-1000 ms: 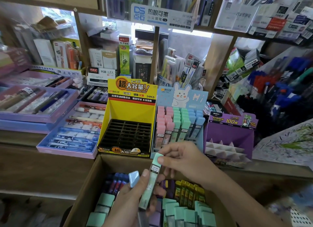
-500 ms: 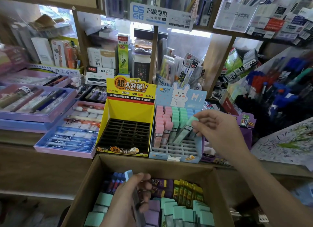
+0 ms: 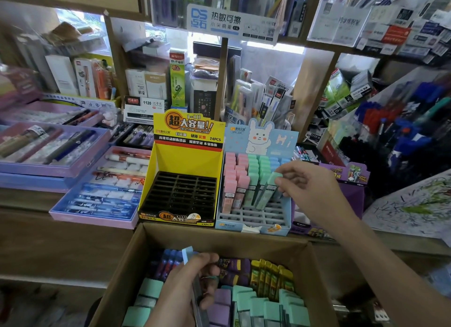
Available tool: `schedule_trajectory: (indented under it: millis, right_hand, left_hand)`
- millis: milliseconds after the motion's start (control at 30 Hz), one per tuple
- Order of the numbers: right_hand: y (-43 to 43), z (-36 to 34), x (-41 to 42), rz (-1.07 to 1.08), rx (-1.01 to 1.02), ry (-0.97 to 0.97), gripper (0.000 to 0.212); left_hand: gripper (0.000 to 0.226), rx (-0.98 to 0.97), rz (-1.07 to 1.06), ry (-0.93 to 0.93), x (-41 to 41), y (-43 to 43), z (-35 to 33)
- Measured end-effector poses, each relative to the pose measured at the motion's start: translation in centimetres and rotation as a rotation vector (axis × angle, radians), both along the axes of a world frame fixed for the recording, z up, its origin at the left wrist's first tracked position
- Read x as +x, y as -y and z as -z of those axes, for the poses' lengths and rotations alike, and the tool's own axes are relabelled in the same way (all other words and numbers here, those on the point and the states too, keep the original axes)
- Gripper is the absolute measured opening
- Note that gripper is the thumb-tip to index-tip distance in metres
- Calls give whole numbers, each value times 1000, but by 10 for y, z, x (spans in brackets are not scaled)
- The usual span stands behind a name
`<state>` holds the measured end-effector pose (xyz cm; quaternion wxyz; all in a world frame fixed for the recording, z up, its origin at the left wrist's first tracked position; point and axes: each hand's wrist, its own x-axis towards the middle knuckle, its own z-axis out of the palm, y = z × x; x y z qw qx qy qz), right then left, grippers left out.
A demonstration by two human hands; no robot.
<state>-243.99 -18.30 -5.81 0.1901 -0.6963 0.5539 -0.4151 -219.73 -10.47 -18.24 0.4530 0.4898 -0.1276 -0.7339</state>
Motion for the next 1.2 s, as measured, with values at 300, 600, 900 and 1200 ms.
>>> schedule_trajectory:
  millis: [300,600,900,1200]
  right_hand:
    - [3,6,11,-23,20,-67,19]
    - [9,19,21,-43,62,31,37]
    - [10,23,23,-24,71,69,21]
    - [3,27,19,-18,91,99,31]
  left_hand:
    - [53,-38,32,-9,1,-2,-1]
    - [50,-79,85,-26,3,-3,0]
    - [47,-90,82,-44,1,-4,-1]
    - [21,-74,60,-2,5,-8,-2]
